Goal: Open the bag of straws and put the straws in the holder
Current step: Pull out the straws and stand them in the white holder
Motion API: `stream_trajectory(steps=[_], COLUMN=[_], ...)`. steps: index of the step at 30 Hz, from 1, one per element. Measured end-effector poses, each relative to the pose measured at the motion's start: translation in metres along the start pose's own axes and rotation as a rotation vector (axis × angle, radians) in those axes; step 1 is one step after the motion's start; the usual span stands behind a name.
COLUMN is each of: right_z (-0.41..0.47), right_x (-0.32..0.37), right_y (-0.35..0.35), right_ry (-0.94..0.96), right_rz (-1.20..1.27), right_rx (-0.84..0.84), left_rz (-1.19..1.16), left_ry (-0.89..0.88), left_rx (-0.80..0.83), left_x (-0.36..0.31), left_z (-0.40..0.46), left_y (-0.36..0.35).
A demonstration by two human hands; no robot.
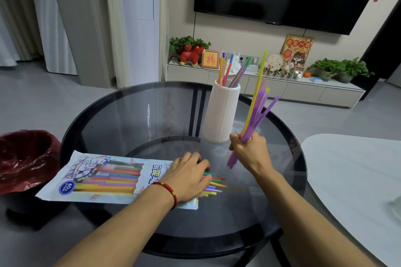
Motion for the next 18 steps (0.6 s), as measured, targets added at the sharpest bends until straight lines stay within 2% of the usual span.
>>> stream_trajectory(steps=[18], right_z=[-0.003], right_x=[-0.017], right_y=[-0.011], right_ry=[-0.04], right_rz=[-0.029], right_rx=[0.147], left_rz=[-0.013], left_ry=[0.01], left_rx=[0.01], left_x=[0.0], left_z=[0.0], left_y=[-0.001])
Point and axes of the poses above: each hand's wrist, its own z-axis towards the middle knuckle, its own y-axis out of the back of the hand, x = y × z, the point moved 8 cm from there along z, towards the middle knuckle, and after that the axes turned 5 degrees about -y, right-handed, at the moved point
